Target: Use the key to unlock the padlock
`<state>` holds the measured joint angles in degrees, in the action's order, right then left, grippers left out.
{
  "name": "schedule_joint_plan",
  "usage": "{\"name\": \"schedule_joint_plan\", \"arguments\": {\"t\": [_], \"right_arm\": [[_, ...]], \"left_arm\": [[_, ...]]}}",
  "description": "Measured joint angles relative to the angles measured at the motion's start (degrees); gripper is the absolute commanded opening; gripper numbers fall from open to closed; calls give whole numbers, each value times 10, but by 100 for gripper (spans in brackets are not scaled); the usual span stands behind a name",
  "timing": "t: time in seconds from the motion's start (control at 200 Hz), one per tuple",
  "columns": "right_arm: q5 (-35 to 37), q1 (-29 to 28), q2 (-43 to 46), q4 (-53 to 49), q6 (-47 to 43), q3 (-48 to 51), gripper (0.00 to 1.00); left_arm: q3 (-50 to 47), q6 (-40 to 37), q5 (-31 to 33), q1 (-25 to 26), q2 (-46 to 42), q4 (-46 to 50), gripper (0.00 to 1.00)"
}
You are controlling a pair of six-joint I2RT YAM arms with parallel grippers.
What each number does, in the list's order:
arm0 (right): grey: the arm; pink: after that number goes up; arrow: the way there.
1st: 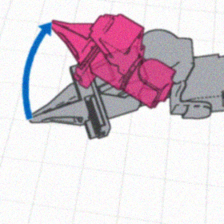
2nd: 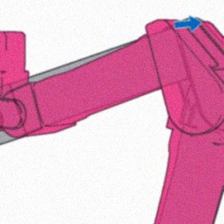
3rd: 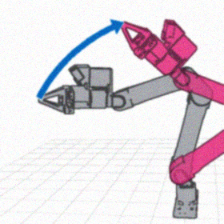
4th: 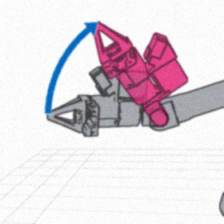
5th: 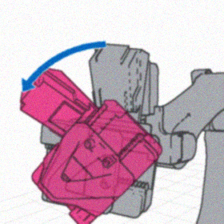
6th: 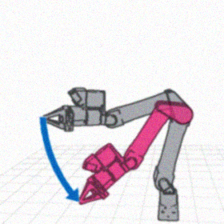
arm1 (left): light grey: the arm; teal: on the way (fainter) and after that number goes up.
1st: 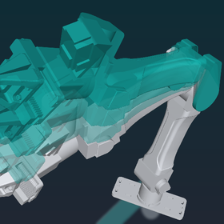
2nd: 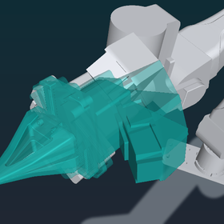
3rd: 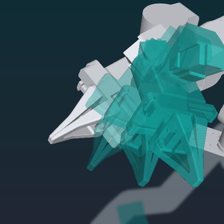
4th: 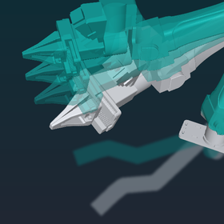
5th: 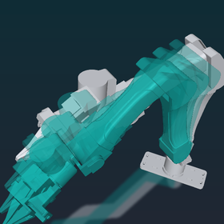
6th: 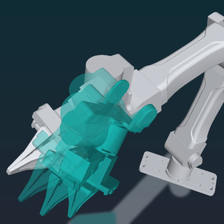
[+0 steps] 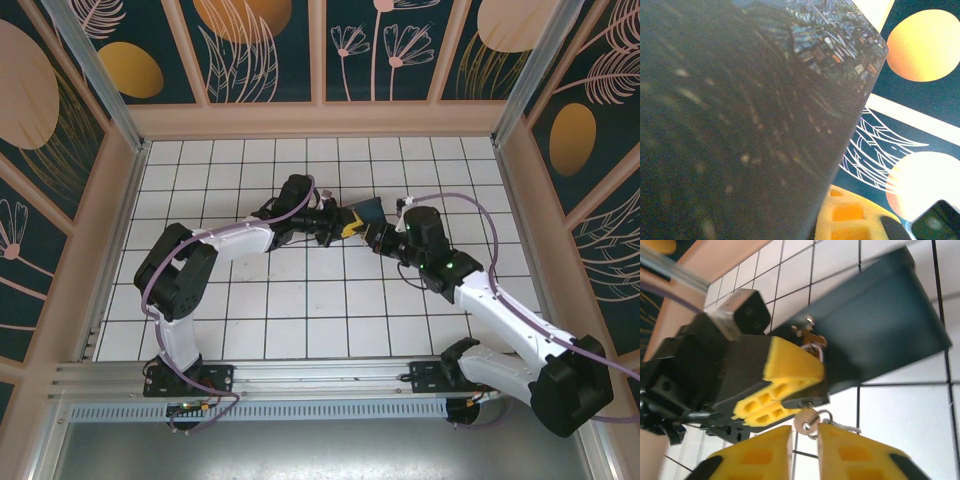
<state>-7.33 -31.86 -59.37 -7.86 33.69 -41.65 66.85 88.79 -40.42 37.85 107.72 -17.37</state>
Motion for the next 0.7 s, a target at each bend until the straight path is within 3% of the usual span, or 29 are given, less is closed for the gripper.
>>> {"name": "schedule_joint_plan", "arguments": {"t": [0.11,0.31,0.701], "right_arm": [[-12,0,-21,-43,-103,-61,35],[-17,-3,-120,-122,-228,-129,35],[10,-30,-138,-184,-319,-144,34]], "left_arm": [[1,-1,-1,0,0,2,0],[13,-9,-5,0,0,28,0],[23,-13,-11,0,0,44,0]]}}
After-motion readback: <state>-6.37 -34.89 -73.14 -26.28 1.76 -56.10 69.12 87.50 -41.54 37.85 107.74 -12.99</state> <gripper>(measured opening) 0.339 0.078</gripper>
